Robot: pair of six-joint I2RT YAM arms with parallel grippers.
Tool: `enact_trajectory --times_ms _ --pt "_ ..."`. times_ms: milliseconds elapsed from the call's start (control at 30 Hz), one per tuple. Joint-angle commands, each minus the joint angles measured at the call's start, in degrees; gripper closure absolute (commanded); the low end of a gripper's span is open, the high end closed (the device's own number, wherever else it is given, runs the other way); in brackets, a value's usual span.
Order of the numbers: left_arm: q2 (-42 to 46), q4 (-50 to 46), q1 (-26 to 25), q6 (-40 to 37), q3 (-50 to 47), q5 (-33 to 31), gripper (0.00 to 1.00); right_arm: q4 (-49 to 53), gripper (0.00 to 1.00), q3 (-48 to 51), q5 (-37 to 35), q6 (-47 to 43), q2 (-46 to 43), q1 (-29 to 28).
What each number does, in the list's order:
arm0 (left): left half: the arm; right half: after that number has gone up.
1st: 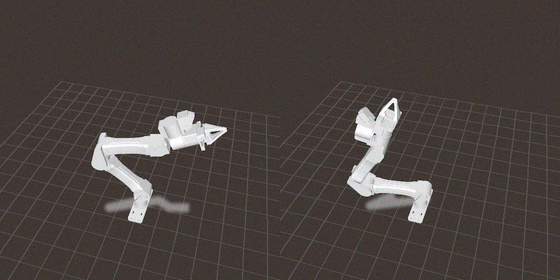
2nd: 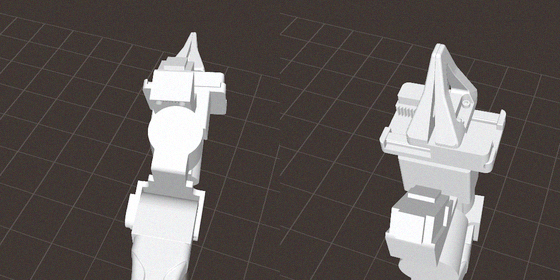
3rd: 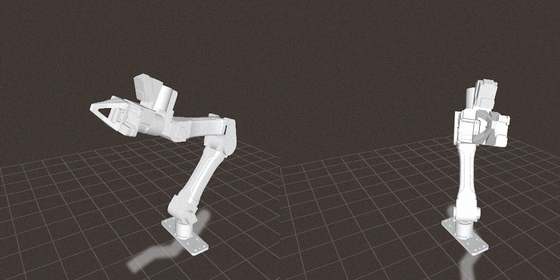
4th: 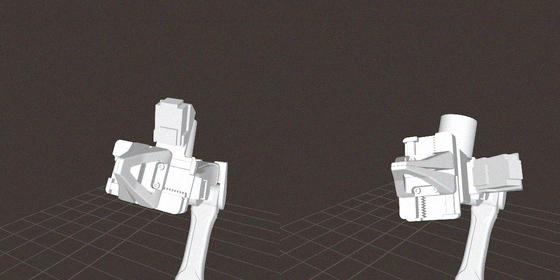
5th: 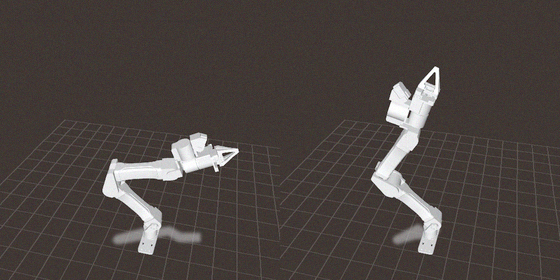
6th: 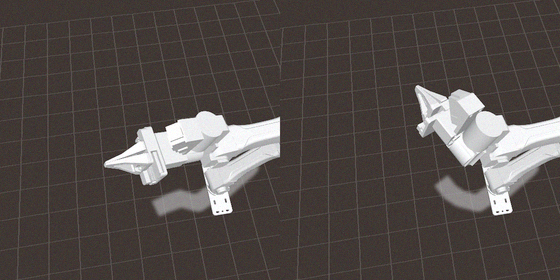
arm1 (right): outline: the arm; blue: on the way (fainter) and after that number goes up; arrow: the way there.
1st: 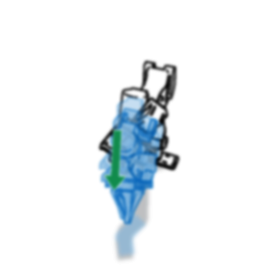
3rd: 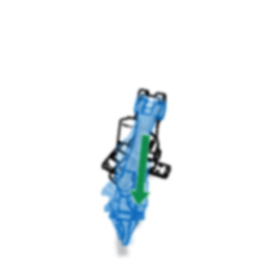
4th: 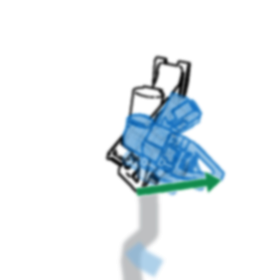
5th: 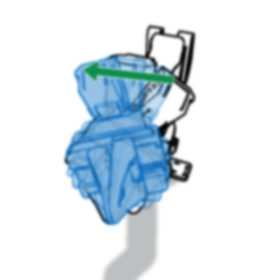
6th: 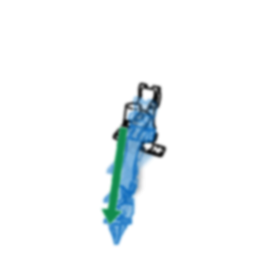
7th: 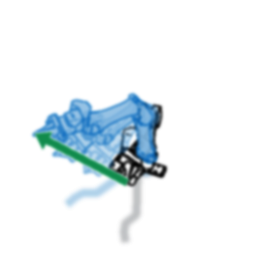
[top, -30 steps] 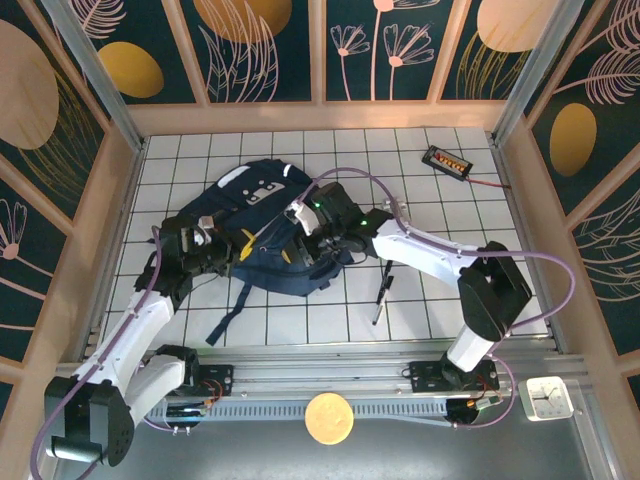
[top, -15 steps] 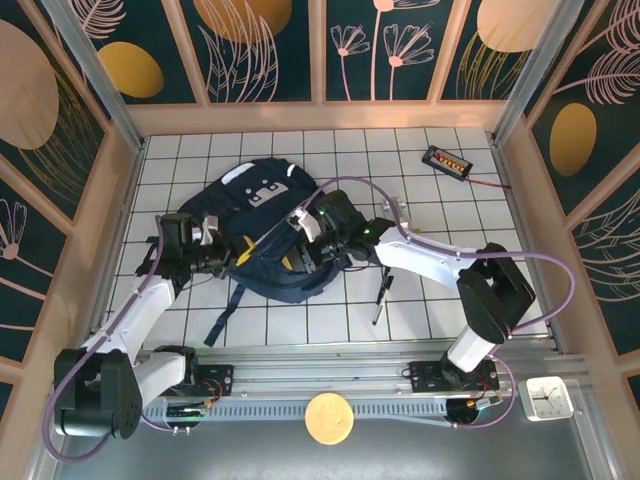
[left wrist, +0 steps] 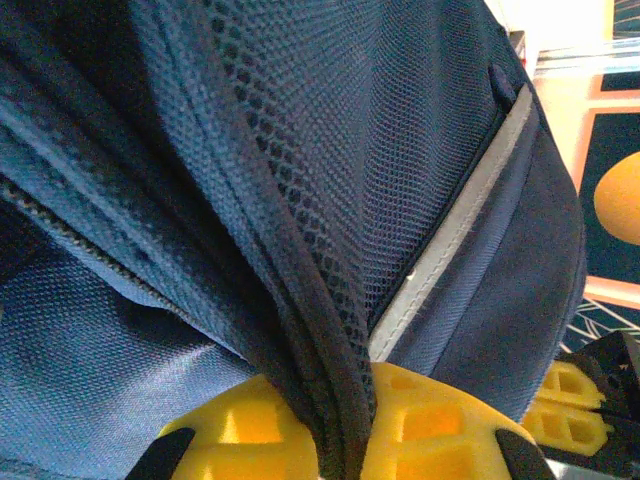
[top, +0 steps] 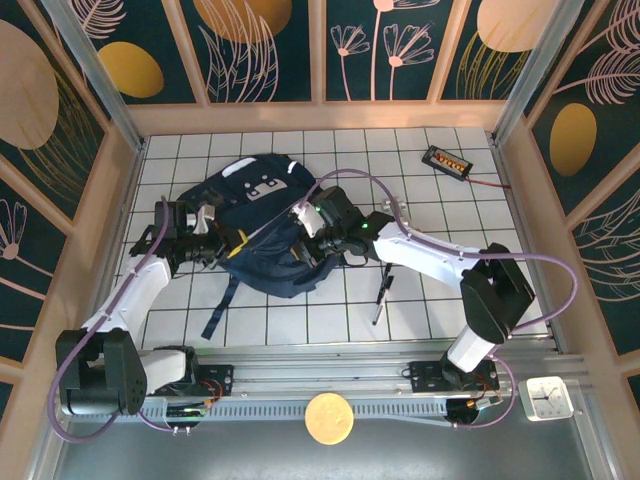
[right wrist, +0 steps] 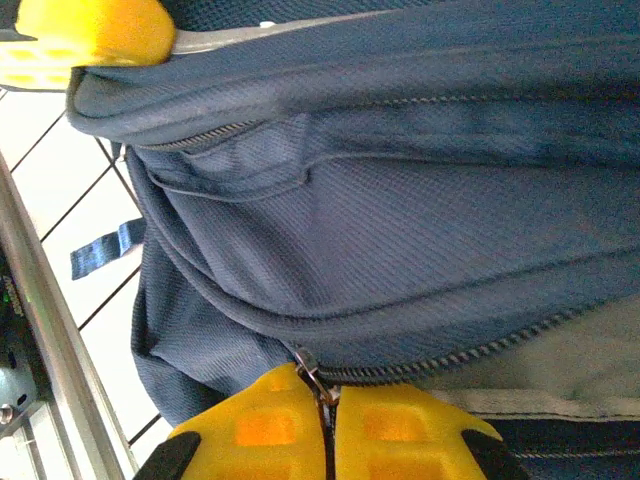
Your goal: Pack the student bag
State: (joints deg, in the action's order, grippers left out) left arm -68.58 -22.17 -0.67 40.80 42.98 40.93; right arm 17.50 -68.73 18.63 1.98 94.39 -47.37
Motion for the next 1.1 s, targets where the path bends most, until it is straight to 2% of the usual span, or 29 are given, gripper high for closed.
enact_trajectory --times_ms 0,100,133,167,233,333,500,600,767,867,967,1067 --pt "-0.24 -6.31 7.41 -8.83 1.15 -16.40 1.00 14.33 1.00 0.26 -15.36 0.22 1.20 8.72" --pt "-0.57 -6.39 9.15 -10.06 0.85 -15.25 1.00 14.32 1.00 -0.53 -11.43 0.49 1.13 7.89" --pt "-0.44 -5.44 9.19 -9.24 0.33 -13.47 0.96 14.13 1.00 -1.21 -10.22 1.15 1.22 6.92" --pt "-0.01 -4.32 9.19 -7.65 -0.39 -11.40 0.84 13.83 1.00 -1.91 -8.74 1.91 1.41 6.02" --pt "1.59 -1.49 9.07 -3.31 -2.88 -6.25 0.50 12.33 1.00 -3.25 -5.45 4.54 1.97 3.84" --pt "7.37 1.72 7.00 4.27 -7.50 -4.20 0.02 9.78 1.00 -4.86 -1.68 8.41 3.69 1.80" --pt "23.12 3.65 5.32 18.51 -13.34 -3.87 0.01 7.44 1.00 -6.34 1.66 10.59 5.86 0.97" --pt "27.96 1.17 3.15 22.87 -12.93 -4.50 0.01 7.77 1.00 -7.18 2.07 10.46 6.59 0.65" --pt "31.48 7.34 -0.43 35.38 -14.56 -5.07 0.01 7.42 1.00 -8.00 3.07 11.92 6.08 -1.54" --pt "32.94 9.75 -3.25 41.44 -15.15 -7.49 0.01 7.22 1.00 -7.70 2.99 13.10 5.35 -2.76" --pt "33.77 11.92 -8.00 46.83 -16.16 -11.32 0.01 6.35 1.00 -6.78 3.12 14.31 4.54 -3.65" --pt "32.87 17.02 -14.92 52.65 -18.88 -16.53 0.01 5.97 1.00 -6.03 2.57 14.71 4.44 -4.08"
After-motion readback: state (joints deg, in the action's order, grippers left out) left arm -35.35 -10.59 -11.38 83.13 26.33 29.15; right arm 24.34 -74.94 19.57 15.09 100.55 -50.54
